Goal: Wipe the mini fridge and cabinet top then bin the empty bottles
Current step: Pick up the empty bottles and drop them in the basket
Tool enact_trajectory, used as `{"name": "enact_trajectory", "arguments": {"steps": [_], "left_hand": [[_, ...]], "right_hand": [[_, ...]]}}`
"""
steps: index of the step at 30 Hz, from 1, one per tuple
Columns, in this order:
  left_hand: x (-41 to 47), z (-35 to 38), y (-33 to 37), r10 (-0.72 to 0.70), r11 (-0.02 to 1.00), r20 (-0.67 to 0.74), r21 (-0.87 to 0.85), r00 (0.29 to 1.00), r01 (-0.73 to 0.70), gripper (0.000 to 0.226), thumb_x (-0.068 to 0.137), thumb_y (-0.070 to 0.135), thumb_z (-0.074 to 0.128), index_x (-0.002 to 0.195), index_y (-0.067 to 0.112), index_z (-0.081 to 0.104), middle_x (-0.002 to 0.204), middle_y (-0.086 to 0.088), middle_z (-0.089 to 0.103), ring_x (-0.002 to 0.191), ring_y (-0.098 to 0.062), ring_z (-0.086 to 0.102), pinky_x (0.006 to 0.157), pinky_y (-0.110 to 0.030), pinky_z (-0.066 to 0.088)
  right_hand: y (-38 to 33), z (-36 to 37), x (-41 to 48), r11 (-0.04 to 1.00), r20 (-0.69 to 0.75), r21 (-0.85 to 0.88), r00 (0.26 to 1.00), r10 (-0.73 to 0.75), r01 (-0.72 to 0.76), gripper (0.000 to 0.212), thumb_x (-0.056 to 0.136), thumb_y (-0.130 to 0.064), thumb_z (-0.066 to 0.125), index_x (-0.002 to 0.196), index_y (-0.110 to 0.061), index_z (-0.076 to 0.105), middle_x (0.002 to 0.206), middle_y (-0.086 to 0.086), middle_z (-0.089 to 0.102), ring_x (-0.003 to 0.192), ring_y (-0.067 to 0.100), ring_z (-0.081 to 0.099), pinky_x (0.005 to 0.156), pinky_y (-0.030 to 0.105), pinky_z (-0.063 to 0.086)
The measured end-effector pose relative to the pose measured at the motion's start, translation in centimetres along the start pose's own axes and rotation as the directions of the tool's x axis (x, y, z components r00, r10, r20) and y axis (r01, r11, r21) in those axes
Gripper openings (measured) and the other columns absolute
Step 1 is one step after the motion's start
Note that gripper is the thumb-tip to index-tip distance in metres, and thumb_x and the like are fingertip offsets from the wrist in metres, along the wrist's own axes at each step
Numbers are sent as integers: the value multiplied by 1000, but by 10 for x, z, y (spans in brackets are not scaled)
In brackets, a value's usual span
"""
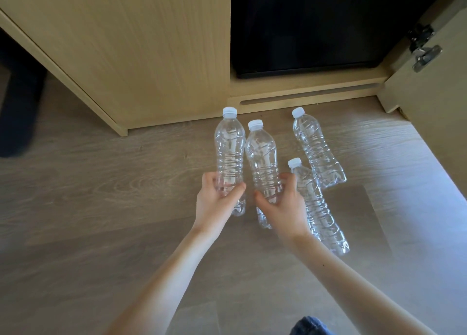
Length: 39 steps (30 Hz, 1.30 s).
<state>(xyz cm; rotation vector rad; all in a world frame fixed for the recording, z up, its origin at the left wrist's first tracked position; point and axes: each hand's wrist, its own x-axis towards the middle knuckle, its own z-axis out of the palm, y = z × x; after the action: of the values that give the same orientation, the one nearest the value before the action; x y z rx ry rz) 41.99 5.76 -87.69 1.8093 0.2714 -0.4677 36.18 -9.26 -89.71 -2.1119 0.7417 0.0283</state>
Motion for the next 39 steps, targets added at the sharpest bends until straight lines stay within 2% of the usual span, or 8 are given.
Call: {"name": "enact_trajectory", "arguments": {"steps": [7,13,17,21,28,33,35,39], "left_hand": [[-74,-26,73,-70,997,-39,-36,997,68,34,81,30,81,104,24,56,86,24,72,75,4,69,67,-27,55],[-163,-72,187,-50,999,-55,-16,997,49,32,81,26,81,99,26,54,83,29,70,71,9,66,58,-5,43],[-233,-108,290,-47,998,-38,-47,998,45,35,83,22,81,101,29,52,85,34,68,68,9,65,58,-7,45],[-321,-146,407,-60,990,-6,-125,998,59,34,83,21,79,104,29,53,95,13,68,75,3,68,57,-14,50],[-468,-200,591,5,993,11,-122,1000,-4,38,83,26,79,110,29,54,103,8,68,86,9,66,65,-9,48],[-537,-221,675,145,980,-53,-132,988,-151,40,80,35,83,108,35,55,101,11,71,90,9,66,70,-13,51],[-556,-226,695,190,969,-64,-146,980,-197,41,73,47,80,104,45,54,102,16,72,94,4,68,74,-18,54],[-582,-227,706,249,950,-94,-169,964,-262,36,65,58,75,94,58,54,103,20,71,95,2,69,69,-10,50]], "right_hand": [[-71,-71,-59,997,-13,82,1000,-6,7,55,74,-49,72,114,-38,36,90,-12,66,75,8,66,67,36,52],[-182,-167,-122,992,18,126,1000,22,-24,54,78,-42,76,116,-36,39,103,-11,68,89,12,68,80,41,55],[-273,-248,-169,989,2,145,1000,22,-22,51,77,-45,74,113,-36,39,100,-12,68,86,8,67,73,34,53],[-372,-342,-223,990,6,144,1000,-10,10,49,78,-50,75,110,-38,39,94,-16,68,80,0,65,63,21,44],[-521,-488,-321,979,-3,187,997,-83,83,47,79,-48,76,109,-40,41,94,-26,68,77,-3,67,56,13,46],[-589,-552,-372,952,-27,245,983,-182,183,48,79,-45,76,111,-41,41,91,-23,69,75,2,67,61,25,49],[-604,-568,-386,935,-49,267,972,-229,233,48,78,-45,76,110,-45,40,89,-22,70,74,2,68,62,21,49],[-612,-585,-407,908,-58,290,953,-299,303,49,76,-48,74,110,-49,38,88,-20,70,73,2,68,57,13,44]]}}
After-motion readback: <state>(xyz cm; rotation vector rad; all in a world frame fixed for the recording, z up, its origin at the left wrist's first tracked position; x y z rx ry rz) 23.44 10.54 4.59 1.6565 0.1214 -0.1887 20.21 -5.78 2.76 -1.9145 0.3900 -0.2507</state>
